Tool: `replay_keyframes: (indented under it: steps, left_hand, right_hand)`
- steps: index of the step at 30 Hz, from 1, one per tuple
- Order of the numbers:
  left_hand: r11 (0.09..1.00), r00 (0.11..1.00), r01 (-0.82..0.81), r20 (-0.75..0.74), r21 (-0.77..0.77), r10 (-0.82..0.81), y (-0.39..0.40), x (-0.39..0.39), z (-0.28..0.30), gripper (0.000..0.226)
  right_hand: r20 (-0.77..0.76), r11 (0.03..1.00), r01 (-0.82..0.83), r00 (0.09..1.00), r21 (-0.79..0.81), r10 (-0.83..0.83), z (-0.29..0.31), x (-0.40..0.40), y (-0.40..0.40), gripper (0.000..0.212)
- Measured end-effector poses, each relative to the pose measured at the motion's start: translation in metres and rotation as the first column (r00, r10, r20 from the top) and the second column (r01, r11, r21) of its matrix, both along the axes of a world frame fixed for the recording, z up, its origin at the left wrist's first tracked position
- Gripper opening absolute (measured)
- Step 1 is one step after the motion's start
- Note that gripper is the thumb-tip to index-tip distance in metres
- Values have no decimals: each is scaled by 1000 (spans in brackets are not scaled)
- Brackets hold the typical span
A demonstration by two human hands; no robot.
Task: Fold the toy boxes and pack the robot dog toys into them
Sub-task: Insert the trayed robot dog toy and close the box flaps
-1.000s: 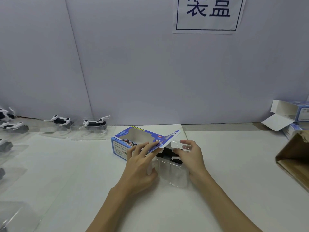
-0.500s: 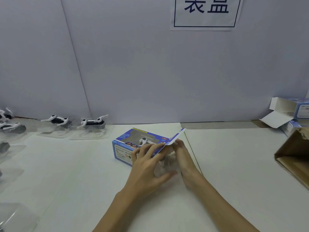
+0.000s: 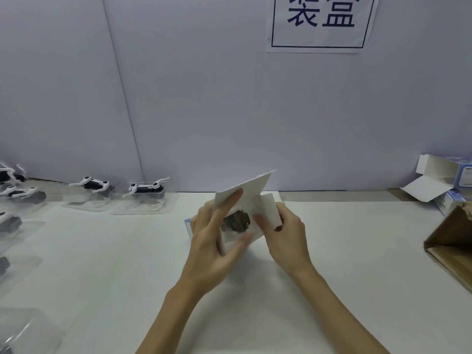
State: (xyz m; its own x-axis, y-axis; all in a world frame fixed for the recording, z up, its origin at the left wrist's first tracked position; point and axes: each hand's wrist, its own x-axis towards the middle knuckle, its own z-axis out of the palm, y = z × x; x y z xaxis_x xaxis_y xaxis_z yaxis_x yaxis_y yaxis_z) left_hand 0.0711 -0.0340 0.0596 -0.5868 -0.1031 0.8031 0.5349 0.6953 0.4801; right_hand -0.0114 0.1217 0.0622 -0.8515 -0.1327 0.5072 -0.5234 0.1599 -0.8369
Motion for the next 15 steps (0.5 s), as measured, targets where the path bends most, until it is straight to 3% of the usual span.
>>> replay_keyframes:
  steps: [2,4,8,11,15]
  left_hand:
    - [995,999,32,-27,-93,-35,-2,-2,-3,85]
    - [992,996,15,-86,-124,-26,-3,-6,-5,91]
    - [974,994,84,-90,210,-67,-6,-6,1,95]
    - [912,989,147,-83,384,-124,-8,-3,3,89]
    - [736,944,309,-102,602,-314,-4,1,14,68]
  right_hand:
    - [-34,995,58,998,-79,-60,4,0,4,19]
    - [-46,990,73,996,-118,-79,9,-1,9,20]
    - [-80,988,31,996,-149,-44,18,5,10,11]
    - [-151,993,28,988,-118,-45,21,13,5,41]
    - [-201,997,-52,979,-53,41,19,18,2,67]
